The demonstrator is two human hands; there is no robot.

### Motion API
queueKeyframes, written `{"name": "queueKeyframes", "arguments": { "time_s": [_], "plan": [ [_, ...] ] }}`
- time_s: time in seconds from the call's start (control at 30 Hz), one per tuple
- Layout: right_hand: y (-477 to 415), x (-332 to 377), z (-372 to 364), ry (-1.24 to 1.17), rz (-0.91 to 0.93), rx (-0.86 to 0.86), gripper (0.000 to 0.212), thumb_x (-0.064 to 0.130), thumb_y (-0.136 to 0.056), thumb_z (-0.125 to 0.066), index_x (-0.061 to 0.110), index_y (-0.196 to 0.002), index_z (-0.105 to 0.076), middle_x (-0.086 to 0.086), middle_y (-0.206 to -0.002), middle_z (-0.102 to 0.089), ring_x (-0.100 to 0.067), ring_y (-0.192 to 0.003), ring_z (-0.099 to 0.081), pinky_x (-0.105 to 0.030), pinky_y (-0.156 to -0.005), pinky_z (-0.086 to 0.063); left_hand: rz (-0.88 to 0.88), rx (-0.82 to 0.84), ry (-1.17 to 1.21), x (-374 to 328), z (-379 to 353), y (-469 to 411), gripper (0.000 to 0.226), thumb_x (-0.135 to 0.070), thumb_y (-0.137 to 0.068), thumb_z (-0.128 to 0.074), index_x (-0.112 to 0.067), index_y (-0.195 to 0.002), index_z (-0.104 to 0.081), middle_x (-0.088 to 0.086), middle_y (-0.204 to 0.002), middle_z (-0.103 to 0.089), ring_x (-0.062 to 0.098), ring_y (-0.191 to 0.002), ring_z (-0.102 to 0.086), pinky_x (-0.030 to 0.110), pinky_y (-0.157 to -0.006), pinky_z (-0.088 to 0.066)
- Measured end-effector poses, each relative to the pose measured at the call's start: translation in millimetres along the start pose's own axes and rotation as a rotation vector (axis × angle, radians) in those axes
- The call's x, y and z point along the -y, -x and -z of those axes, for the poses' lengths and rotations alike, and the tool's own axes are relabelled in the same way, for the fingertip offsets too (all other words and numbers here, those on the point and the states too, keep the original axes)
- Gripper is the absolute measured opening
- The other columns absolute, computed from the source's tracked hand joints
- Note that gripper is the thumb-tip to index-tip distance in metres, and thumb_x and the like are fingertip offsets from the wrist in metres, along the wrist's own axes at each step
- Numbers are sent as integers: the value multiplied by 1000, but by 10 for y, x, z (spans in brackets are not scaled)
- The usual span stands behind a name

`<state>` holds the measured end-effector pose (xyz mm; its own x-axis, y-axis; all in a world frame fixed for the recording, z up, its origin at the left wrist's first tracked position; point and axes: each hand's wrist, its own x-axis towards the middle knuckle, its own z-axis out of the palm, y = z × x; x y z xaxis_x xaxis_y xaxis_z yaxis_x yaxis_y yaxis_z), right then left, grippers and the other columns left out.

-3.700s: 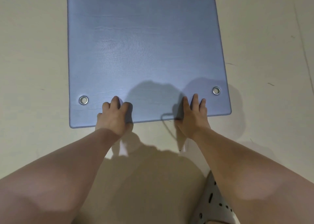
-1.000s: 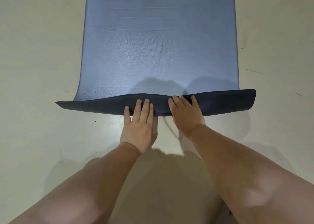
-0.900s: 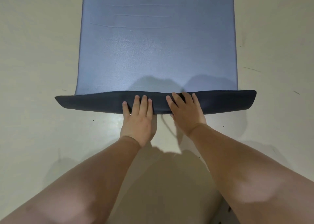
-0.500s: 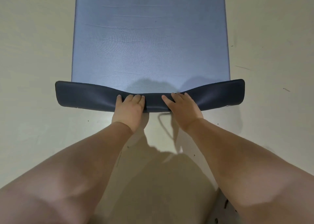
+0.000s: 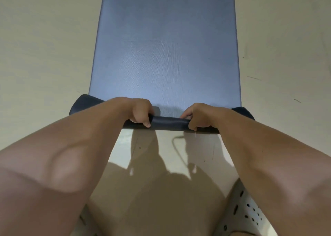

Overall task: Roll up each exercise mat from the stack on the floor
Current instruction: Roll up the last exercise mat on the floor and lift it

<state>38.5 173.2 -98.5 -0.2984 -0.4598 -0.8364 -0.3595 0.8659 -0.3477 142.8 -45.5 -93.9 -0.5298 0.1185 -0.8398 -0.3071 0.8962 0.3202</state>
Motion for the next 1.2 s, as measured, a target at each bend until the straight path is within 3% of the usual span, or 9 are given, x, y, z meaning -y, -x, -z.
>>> {"name": "queueKeyframes", "arguments": {
  "time_s": [0.13,0.3,0.47,0.53,0.67,0.83,0.97,1.1,1.2],
  "plan": [
    [-8,-27,-51,-69,-22,19,52,0,-79,-65,34,-116,-74,5,-118,-69,-21,-106,-63,-35,-85,-53,12,-50,229,103,-183,-53,21,-17,-90,-74,-21,-110,-69,-8,-101,-65,17,-97,-59,33,-89,-41],
    [-16,1,-127,6,13,-1,48,5,-86,-59,33,-126,-61,4,-121,-62,-20,-105,-60,-34,-85,-51,28,-191,410,180,-327,-147,23,-7,-87,-75,-16,-107,-70,-12,-92,-63,11,-88,-58,21,-76,-41],
    [-41,77,-413,193,99,-497,57,9,-88,-57,24,-142,-50,-5,-134,-56,-28,-116,-55,-44,-107,-43,106,-273,635,235,-144,-256,21,2,-81,-79,-16,-92,-79,-11,-88,-69,3,-82,-59,13,-67,-40],
    [-5,81,-665,503,98,-692,69,20,-89,-58,24,-155,-36,-12,-156,-37,-35,-143,-35,-60,-123,-18,139,-325,601,236,-75,-329,20,-2,-80,-81,-19,-89,-78,-12,-88,-68,5,-83,-58,15,-67,-40],
    [48,-15,-1084,621,31,-478,97,40,-97,-46,20,-161,24,-15,-166,33,-40,-155,26,-71,-118,13,208,-436,461,223,-19,-432,21,-12,-78,-83,-21,-98,-80,-7,-97,-70,16,-96,-63,24,-76,-49],
    [-175,6,-846,604,-8,-468,121,57,-88,-62,20,-159,28,-17,-163,39,-41,-153,30,-73,-116,13,303,-711,13,124,-205,-462,32,-33,-92,-66,-30,-124,-66,2,-123,-62,29,-115,-52,41,-94,-40],
    [-350,-38,-693,665,-19,-418,132,63,-85,-66,18,-156,35,-17,-159,45,-41,-149,38,-72,-116,16,124,-905,-183,-40,-620,-366,45,-25,-92,-50,-18,-136,-58,10,-141,-53,37,-129,-45,52,-106,-31],
    [-558,-39,-562,669,-11,-427,112,46,-96,-58,22,-157,33,-15,-165,36,-37,-153,32,-69,-118,16,145,-593,-281,-287,-949,-270,76,-34,-91,-9,-3,-161,-7,20,-168,-3,41,-154,-5,69,-117,-7],
    [-646,-17,-473,650,-9,-414,102,37,-101,-52,25,-157,32,-14,-167,32,-36,-155,28,-68,-118,15,262,-484,-317,-351,-975,-333,72,-29,-97,-12,-5,-154,26,19,-163,30,38,-151,24,72,-115,1]
  ]
}}
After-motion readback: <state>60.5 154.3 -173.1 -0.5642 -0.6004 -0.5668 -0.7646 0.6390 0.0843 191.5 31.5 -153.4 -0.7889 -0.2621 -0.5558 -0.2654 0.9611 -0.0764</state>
